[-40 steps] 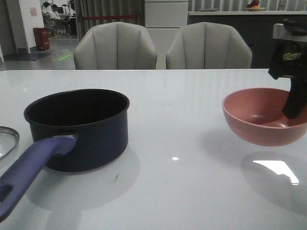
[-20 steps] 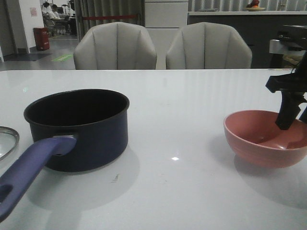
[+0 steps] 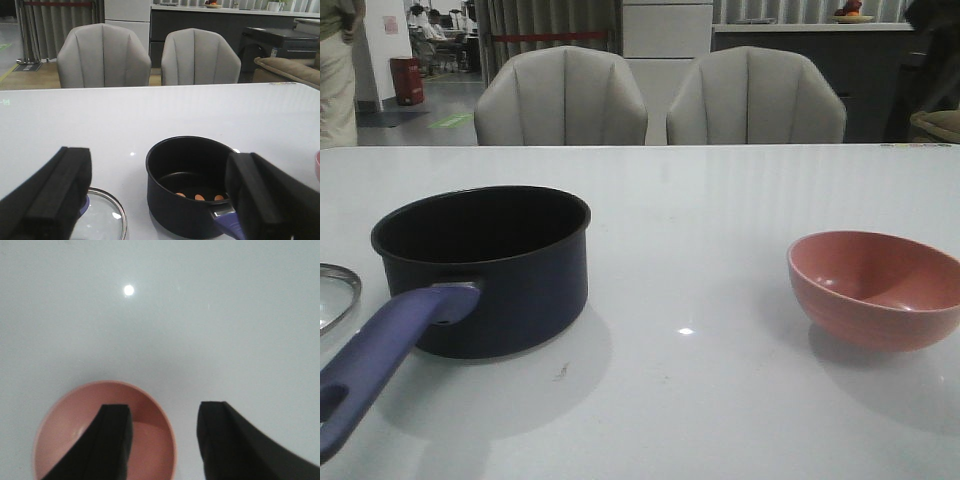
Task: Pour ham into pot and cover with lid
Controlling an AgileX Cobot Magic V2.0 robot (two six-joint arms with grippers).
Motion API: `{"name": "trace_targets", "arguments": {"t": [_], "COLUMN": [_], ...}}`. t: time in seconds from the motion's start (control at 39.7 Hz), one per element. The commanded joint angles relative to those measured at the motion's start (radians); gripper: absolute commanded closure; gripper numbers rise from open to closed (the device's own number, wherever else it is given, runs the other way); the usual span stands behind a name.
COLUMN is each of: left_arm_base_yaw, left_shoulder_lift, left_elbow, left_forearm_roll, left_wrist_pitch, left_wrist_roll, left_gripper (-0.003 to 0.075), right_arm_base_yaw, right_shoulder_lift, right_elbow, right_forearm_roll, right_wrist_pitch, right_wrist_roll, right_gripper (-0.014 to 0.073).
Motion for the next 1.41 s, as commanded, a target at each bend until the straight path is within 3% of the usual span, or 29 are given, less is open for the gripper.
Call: {"name": "trace_targets", "arguments": {"t": [0.0, 0.35, 0.58, 0.76, 0.83, 0.96, 1.01, 1.38], "left_arm_base_yaw": [-0.006, -0.006, -0.006, -0.006, -0.006, -0.006, -0.006, -0.006], "left_shoulder_lift": [0.012, 0.012, 0.012, 0.012, 0.012, 0.012, 0.012, 0.012], "left_elbow": [-0.029, -0.029, -0.029, -0.029, -0.029, -0.029, -0.029, -0.029], "left_forearm_roll": [-0.008, -0.008, -0.008, -0.008, -0.008, -0.008, -0.008, -0.008], "left_wrist_pitch": [-0.081, -0.081, -0.081, -0.081, -0.081, -0.081, -0.081, -0.081], "left_wrist_roll": [-0.003, -0.003, -0.003, -0.003, -0.003, -0.003, -0.003, -0.003], "left_gripper": [0.0139, 0.0139, 0.0139, 0.0139, 0.0139, 0.0139, 0.0139, 0.0139], "right_arm_base_yaw": [0.034, 0.141, 0.15, 0.15, 0.15, 0.15, 0.15, 0.15], "right_shoulder_lift": [-0.142, -0.632, -1.091, -1.317, -1.353, -1.356, -1.356, -1.356], "right_elbow": [0.04, 0.468, 0.723, 0.862, 0.892, 0.925, 0.93, 0.93], "right_forearm_roll": [0.008, 0.082, 0.106, 0.107, 0.108, 0.112, 0.113, 0.113], "right_wrist_pitch": [-0.118, -0.47, -0.452, -0.476, -0.477, -0.479, -0.474, -0.464], "right_wrist_roll": [-0.014, -0.012, -0.011, -0.011, -0.011, -0.011, -0.011, -0.011], "right_gripper": [0.0172, 0.0172, 0.0172, 0.0175, 0.0239, 0.0475, 0.044, 0.0446]}}
